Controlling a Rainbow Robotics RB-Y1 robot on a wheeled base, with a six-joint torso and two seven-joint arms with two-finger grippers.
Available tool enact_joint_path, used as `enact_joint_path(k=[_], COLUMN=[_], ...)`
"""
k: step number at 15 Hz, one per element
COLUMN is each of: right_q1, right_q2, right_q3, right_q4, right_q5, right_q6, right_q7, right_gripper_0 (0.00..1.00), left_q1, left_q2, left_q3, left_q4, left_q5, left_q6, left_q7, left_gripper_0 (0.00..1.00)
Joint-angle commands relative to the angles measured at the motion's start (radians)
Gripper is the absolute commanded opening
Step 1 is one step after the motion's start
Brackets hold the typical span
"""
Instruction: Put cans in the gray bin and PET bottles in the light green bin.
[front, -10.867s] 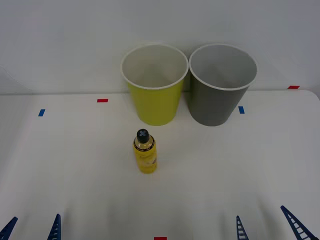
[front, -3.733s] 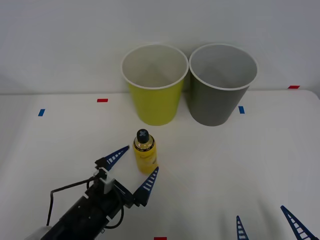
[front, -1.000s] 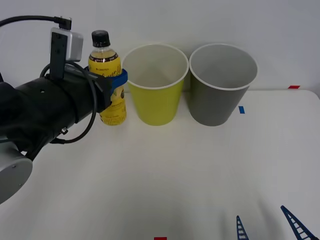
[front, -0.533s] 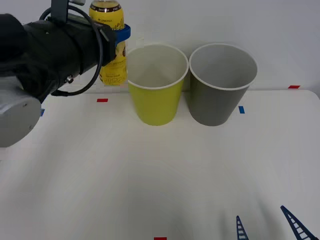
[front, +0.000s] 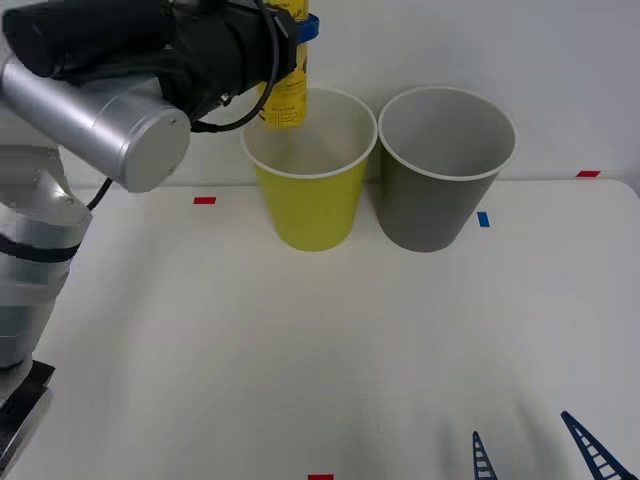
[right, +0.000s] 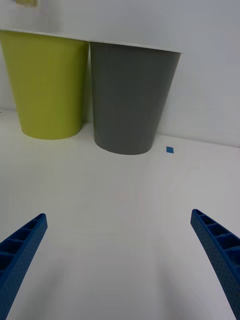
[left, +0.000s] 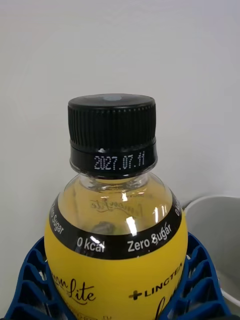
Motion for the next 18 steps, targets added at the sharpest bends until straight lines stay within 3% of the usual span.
enact_joint_path(k=[1, 4, 8, 9, 10, 11, 13, 16, 18], right_q1=[0.0, 0.0, 0.0, 0.0, 0.0, 0.0, 0.0, 0.0, 0.0], right_q2=[0.0, 0.0, 0.0, 0.0, 0.0, 0.0, 0.0, 0.0, 0.0], right_q3=[0.0, 0.0, 0.0, 0.0, 0.0, 0.0, 0.0, 0.0, 0.0], right_q4=[0.0, 0.0, 0.0, 0.0, 0.0, 0.0, 0.0, 0.0, 0.0], right_q5=[0.0, 0.0, 0.0, 0.0, 0.0, 0.0, 0.0, 0.0, 0.0], right_q6=[0.0, 0.0, 0.0, 0.0, 0.0, 0.0, 0.0, 0.0, 0.0], right_q7=[0.0, 0.0, 0.0, 0.0, 0.0, 0.0, 0.0, 0.0, 0.0], right_gripper_0=[1.0, 1.0, 1.0, 1.0, 1.0, 1.0, 1.0, 1.0, 1.0], left_q1=[-0.036, -0.036, -0.035, -0.035, -0.035, -0.035, -0.035, -0.035, -0.035], left_q2=[-0.05, -0.056, -0.053, -0.047, -0.043, -0.032, 0.008, 0.131, 0.18], left_q3=[-0.078, -0.105, -0.104, -0.105, -0.104, -0.104, -0.105, -0.104, -0.089], left_q4=[0.145, 0.219, 0.219, 0.219, 0.219, 0.219, 0.208, 0.13, 0.055], left_q5=[-0.054, -0.083, -0.091, -0.091, -0.092, -0.091, -0.046, 0.049, 0.05], left_q6=[-0.164, -0.258, -0.258, -0.256, -0.252, -0.25, -0.25, -0.248, -0.173], left_q7=[0.001, 0.002, 0.001, -0.001, -0.001, -0.001, 0.004, 0.007, 0.01], left_gripper_0=[0.0, 0.0, 0.0, 0.52, 0.93, 1.0, 1.0, 1.0, 1.0])
